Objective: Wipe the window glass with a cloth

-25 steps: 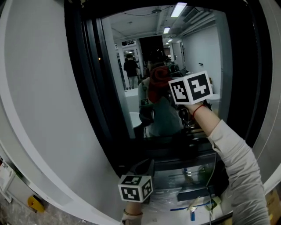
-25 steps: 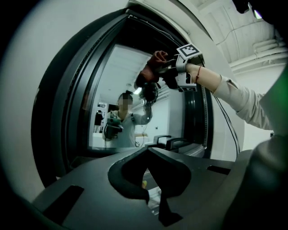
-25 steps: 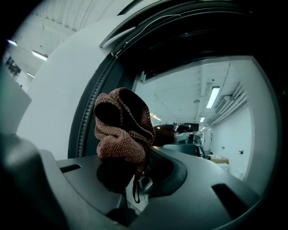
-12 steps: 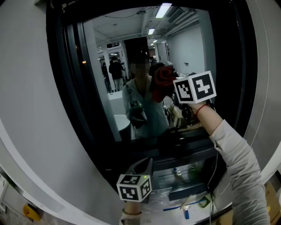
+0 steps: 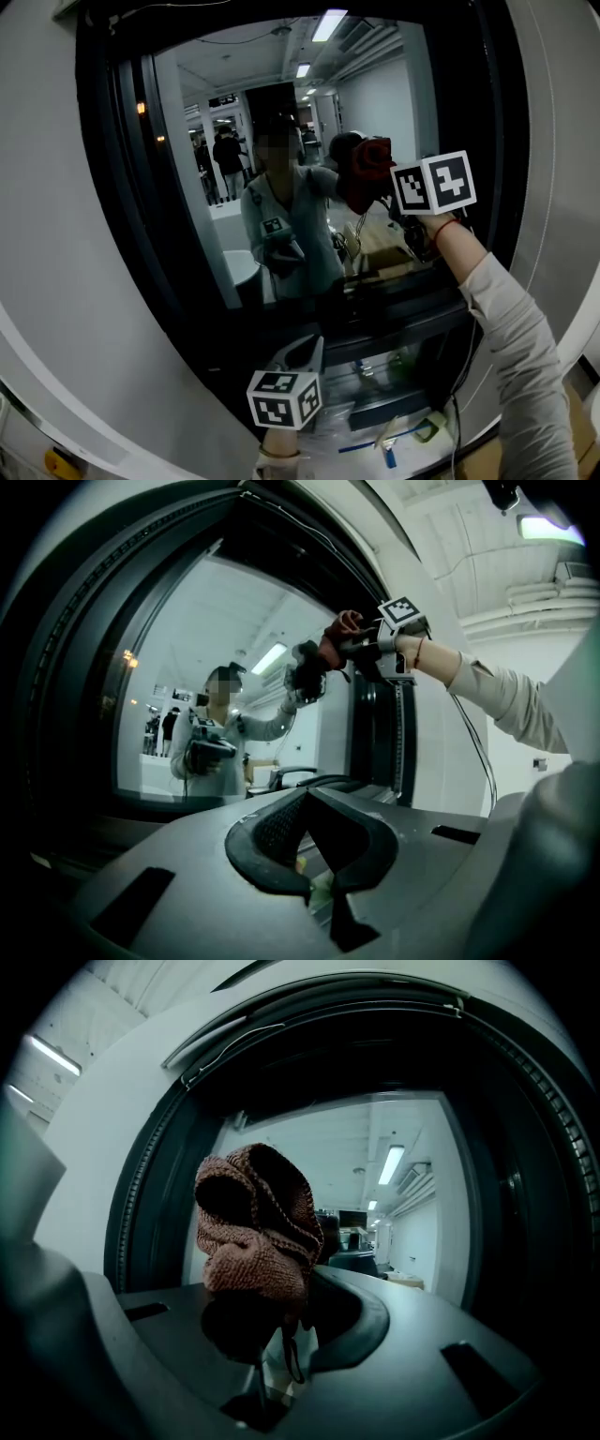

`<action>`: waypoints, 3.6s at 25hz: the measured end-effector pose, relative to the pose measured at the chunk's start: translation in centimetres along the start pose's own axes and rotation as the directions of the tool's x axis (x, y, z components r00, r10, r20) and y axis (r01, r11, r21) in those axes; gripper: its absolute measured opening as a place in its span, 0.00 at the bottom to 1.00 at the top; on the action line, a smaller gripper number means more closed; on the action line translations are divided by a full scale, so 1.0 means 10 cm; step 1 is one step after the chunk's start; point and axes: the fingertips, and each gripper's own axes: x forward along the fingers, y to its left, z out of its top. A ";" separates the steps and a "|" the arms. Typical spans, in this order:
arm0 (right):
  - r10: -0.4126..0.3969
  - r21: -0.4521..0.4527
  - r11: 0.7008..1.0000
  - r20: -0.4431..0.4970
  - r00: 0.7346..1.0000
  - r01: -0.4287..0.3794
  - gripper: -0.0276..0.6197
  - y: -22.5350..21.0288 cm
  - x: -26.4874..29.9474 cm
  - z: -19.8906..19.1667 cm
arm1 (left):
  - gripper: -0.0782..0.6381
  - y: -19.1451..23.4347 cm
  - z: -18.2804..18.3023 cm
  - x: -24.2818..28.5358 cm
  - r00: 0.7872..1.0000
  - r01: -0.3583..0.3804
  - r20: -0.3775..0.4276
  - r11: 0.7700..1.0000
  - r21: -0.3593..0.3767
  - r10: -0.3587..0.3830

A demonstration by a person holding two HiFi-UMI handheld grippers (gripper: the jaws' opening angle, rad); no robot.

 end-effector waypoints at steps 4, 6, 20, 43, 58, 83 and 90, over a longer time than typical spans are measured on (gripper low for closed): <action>-0.047 0.005 0.999 -0.009 0.999 0.047 0.11 -0.23 -0.07 -0.02 | 0.11 -0.06 0.03 0.07 1.000 0.021 0.000 1.000 0.003 -0.021; -0.073 0.007 0.997 -0.015 0.997 0.073 0.11 -0.36 -0.11 -0.05 | 0.11 -0.08 0.04 0.11 1.000 0.031 -0.001 1.000 0.004 -0.031; -0.220 0.053 0.974 -0.041 0.975 0.222 0.11 -0.99 -0.35 -0.19 | 0.12 -0.16 0.08 0.21 0.997 0.071 0.004 0.997 0.008 -0.071; -0.036 -0.026 0.999 0.043 0.998 0.037 0.11 0.10 -0.46 -0.21 | 0.11 0.14 -0.08 -0.07 1.000 -0.007 -0.006 1.000 -0.020 0.007; 0.334 0.009 0.942 0.038 0.942 -0.335 0.11 1.78 0.02 -0.51 | 0.11 0.60 -0.18 -0.62 0.985 -0.171 -0.002 0.984 -0.045 0.171; 0.472 0.090 0.882 -0.167 0.866 -0.463 0.11 3.03 0.96 -1.52 | 0.11 1.13 -0.31 -1.14 0.945 -0.325 -0.007 0.943 -0.066 0.326; 0.460 0.091 0.888 -0.182 0.869 -0.451 0.11 2.88 1.02 -1.59 | 0.12 1.11 -0.29 -1.07 0.948 -0.318 -0.001 0.946 -0.064 0.319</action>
